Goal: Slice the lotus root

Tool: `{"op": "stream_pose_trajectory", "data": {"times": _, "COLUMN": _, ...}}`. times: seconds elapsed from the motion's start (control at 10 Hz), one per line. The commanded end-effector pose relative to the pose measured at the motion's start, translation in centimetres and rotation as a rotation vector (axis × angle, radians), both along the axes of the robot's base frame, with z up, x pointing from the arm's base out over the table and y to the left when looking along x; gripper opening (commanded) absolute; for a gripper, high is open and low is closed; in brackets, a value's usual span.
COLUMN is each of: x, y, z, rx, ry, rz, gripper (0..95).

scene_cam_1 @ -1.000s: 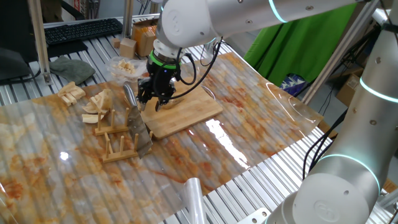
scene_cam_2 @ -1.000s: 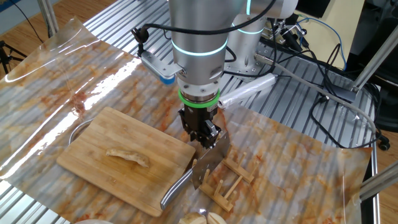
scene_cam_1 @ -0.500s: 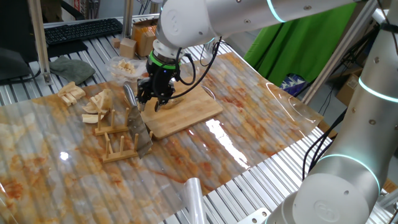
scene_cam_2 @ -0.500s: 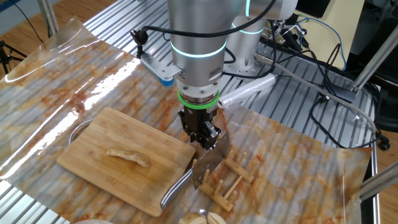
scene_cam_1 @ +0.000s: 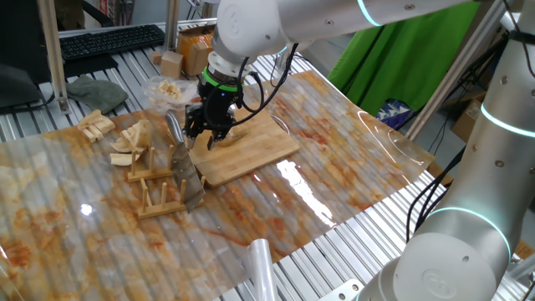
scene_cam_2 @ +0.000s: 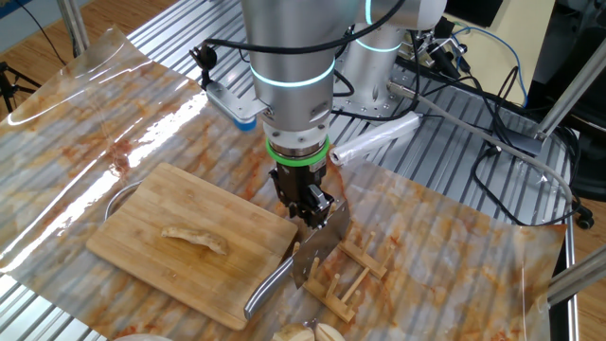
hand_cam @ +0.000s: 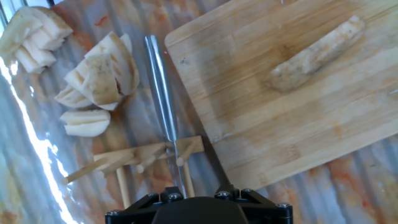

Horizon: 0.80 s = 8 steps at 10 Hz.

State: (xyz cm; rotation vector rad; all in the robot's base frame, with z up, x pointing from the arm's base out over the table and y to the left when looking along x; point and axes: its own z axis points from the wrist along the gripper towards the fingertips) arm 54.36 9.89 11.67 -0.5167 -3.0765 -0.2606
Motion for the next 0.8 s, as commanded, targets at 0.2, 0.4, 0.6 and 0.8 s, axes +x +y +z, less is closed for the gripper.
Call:
{"op": "stream_pose_trajectory", "data": {"times": 0.2, "x": -0.17, "y": 0.09, "z": 0.16, "rx": 0.011, "ry": 0.007, "rz": 0.009, "gripper": 57.0}}
{"op": "stream_pose_trajectory", "data": {"times": 0.4, "x": -0.17, "y": 0.09, "z": 0.16, "rx": 0.026, "ry": 0.01, "rz": -0.002, "gripper": 57.0}}
{"op": "stream_pose_trajectory", "data": {"times": 0.6, "x": -0.17, "y": 0.09, "z": 0.16, "rx": 0.027, "ry": 0.009, "rz": -0.009, "gripper": 38.0}}
{"op": "stream_pose_trajectory", "data": {"times": 0.8, "x": -0.17, "y": 0.09, "z": 0.16, "rx": 0.027, "ry": 0.009, "rz": -0.009, "gripper": 38.0}}
